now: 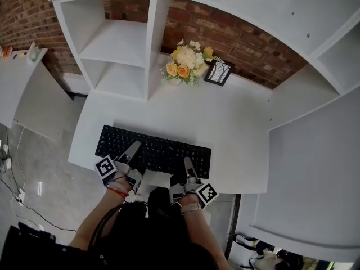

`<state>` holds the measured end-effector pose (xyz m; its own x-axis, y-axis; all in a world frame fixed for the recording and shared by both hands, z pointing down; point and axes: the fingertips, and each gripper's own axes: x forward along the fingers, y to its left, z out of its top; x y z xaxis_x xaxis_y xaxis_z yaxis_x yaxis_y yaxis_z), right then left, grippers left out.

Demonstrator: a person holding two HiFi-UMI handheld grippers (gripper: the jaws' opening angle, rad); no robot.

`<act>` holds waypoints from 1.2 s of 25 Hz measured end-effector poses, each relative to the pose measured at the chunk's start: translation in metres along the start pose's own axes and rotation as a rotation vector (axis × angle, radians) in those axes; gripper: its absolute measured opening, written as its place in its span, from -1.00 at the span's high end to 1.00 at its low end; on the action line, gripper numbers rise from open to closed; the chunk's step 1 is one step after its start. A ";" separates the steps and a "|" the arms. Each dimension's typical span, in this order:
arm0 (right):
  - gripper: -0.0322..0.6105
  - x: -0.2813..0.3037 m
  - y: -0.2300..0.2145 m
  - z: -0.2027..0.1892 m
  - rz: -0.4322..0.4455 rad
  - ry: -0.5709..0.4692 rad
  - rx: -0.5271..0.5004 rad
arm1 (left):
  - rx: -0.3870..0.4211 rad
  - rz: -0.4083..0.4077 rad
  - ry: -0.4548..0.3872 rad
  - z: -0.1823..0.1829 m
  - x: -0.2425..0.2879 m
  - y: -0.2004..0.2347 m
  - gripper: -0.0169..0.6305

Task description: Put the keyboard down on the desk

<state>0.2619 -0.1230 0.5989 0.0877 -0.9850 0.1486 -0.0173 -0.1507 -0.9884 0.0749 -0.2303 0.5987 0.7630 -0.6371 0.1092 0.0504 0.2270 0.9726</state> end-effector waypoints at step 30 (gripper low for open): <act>0.68 0.083 -0.031 0.047 -0.147 0.069 0.153 | -0.021 0.201 -0.030 0.023 0.087 0.020 0.55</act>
<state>0.3162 -0.1959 0.6404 0.0100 -0.9576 0.2878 0.1426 -0.2835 -0.9483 0.1278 -0.2983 0.6328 0.7392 -0.5993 0.3072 -0.0873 0.3670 0.9261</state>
